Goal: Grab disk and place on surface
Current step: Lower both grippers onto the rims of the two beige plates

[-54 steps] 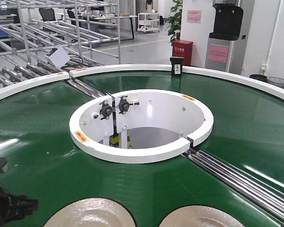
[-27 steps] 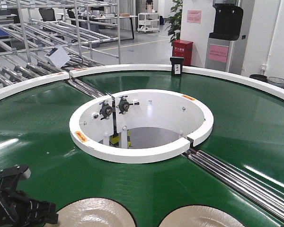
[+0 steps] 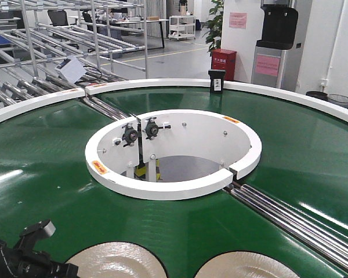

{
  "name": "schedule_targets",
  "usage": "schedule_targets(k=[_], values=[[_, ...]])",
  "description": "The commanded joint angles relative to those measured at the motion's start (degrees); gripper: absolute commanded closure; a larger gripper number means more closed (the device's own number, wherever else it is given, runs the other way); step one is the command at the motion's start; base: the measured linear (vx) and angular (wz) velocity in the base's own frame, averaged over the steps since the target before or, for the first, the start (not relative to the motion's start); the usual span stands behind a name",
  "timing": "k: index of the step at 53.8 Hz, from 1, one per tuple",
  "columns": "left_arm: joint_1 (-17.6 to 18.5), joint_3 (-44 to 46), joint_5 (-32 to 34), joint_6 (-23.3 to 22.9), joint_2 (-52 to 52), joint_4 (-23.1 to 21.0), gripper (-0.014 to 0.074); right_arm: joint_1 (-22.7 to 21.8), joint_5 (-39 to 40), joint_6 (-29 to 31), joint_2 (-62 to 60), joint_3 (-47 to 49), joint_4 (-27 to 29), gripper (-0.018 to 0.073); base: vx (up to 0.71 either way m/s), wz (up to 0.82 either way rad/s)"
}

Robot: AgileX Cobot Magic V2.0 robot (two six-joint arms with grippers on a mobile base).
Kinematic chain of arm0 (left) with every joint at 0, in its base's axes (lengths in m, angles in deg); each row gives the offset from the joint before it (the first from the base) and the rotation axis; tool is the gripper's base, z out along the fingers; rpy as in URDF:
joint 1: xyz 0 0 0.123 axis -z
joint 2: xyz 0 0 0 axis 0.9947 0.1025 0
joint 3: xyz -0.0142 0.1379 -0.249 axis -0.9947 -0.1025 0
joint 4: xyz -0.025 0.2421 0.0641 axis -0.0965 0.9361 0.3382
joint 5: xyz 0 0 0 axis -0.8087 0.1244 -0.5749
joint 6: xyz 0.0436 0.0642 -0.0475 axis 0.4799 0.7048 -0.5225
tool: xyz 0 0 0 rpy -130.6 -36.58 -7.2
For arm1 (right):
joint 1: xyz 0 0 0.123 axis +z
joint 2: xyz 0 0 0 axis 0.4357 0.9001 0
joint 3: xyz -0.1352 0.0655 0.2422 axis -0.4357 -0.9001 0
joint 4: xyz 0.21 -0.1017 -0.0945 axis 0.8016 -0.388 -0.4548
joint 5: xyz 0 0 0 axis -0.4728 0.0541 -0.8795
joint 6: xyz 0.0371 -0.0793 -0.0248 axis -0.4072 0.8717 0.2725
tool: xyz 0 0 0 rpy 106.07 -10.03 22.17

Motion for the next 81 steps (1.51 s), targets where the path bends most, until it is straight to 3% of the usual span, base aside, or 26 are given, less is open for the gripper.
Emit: schedule_targets(k=[1,7,12,13,14,20,28,35,43,52,58,70,81], values=[[0.07,1.41,-3.91,1.04,-2.48,-4.91,0.0082,0.00,4.35,0.62,-0.07,1.83,-0.55,-0.0005,0.00,0.00],[0.07,1.47,-5.08,0.99,-2.55,-5.48,0.0138,0.00,2.82,-0.52,-0.07,1.83,0.76,-0.0006,0.00,0.00],[0.07,1.66,-6.27,0.01,-2.55,-5.61,0.0240,0.00,-0.40,-4.04,0.31,1.93,3.39,-0.0003,0.00,0.00],[0.07,1.66,-6.45,-0.42,-2.55,-5.61,0.0270,0.00,-1.46,-4.61,0.67,2.08,3.57,-0.0001,0.00,0.00],[0.07,1.66,-7.13,-2.87,-2.55,-5.62,0.0460,-0.45,-8.93,-5.66,4.63,5.15,5.49,0.0013,0.00,0.00],[0.07,1.66,-7.25,-2.92,-2.55,-5.82,0.0608,-2.28,-14.31,-5.35,10.44,9.75,8.12,0.0016,0.00,0.00],[-0.86,1.66,-7.82,-3.20,-3.06,-7.06,0.0603,-7.84,-15.32,-1.66,19.62,15.56,15.77,0.0016,0.00,0.00],[-3.51,1.66,-7.45,-4.25,-6.03,-9.36,0.0602,-13.33,-19.61,15.24,28.13,18.51,31.26,0.0016,0.00,0.00],[-7.77,1.66,-6.56,-4.13,-10.67,-11.62,0.0601,-15.56,-23.46,35.84,35.79,18.48,49.85,0.0016,0.00,0.00],[-12.49,1.66,-6.61,-4.19,-15.10,-12.98,0.0601,-15.26,-28.42,48.99,42.87,18.48,60.40,0.0016,0.00,0.00],[-14.35,1.66,-6.75,-4.30,-16.81,-14.96,0.0601,-15.26,-31.85,53.31,46.44,18.48,64.14,0.0016,0.00,0.00],[-14.59,1.66,-8.01,-4.30,-17.54,-22.62,0.0601,-15.11,-33.23,54.68,50.49,18.48,64.60,0.0016,0.00,0.00],[-14.59,1.66,-8.86,-4.25,-17.59,-29.45,0.0601,-9.86,-33.14,56.07,51.03,18.48,66.71,0.0062,0.00,0.00]])
